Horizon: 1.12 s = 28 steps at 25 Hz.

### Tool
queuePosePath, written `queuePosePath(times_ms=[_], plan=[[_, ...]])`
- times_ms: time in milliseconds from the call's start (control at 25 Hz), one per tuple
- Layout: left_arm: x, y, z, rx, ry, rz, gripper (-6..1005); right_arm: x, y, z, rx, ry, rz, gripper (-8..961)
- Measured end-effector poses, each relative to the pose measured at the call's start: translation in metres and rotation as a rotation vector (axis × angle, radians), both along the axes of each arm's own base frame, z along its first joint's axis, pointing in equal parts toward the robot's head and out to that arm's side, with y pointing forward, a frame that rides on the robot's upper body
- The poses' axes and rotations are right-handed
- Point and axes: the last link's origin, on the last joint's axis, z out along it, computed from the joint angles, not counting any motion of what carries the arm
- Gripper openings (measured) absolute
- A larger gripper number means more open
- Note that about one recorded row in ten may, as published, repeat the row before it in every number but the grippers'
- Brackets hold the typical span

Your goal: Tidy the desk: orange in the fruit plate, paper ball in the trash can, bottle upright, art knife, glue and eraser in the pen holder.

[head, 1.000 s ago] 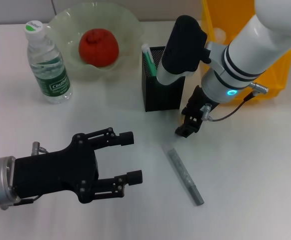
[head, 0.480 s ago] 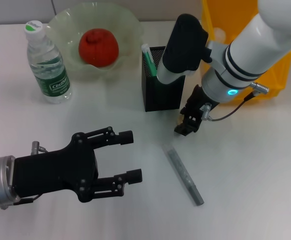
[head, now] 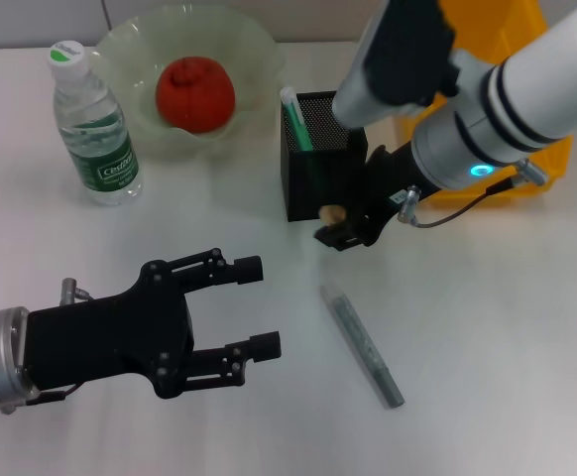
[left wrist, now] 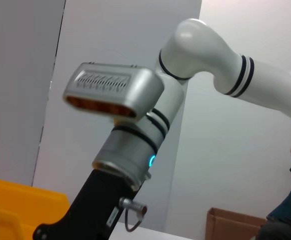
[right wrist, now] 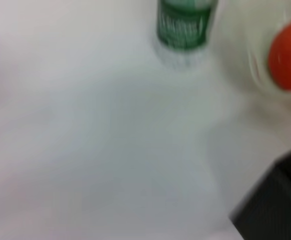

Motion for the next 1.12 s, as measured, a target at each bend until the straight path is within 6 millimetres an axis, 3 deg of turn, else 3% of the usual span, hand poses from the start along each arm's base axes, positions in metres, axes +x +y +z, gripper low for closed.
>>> queuePosePath(times_ms=[280, 720, 880, 1120], plan=[[-0.001, 0.0, 0.0, 0.004, 0.001, 0.005, 769, -0.003, -0.011, 0.025, -0.011, 0.37, 0.012, 464], [-0.002, 0.002, 0.0, 0.013, 0.013, 0.013, 769, 0.043, -0.02, 0.051, 0.164, 0.765, 0.1, 463], [-0.003, 0.003, -0.001, 0.014, 0.02, 0.015, 768, 0.065, -0.017, 0.05, 0.271, 0.875, 0.099, 466], [-0.002, 0.003, -0.002, 0.013, 0.02, 0.015, 768, 0.086, -0.014, 0.038, 0.391, 0.878, 0.114, 481]])
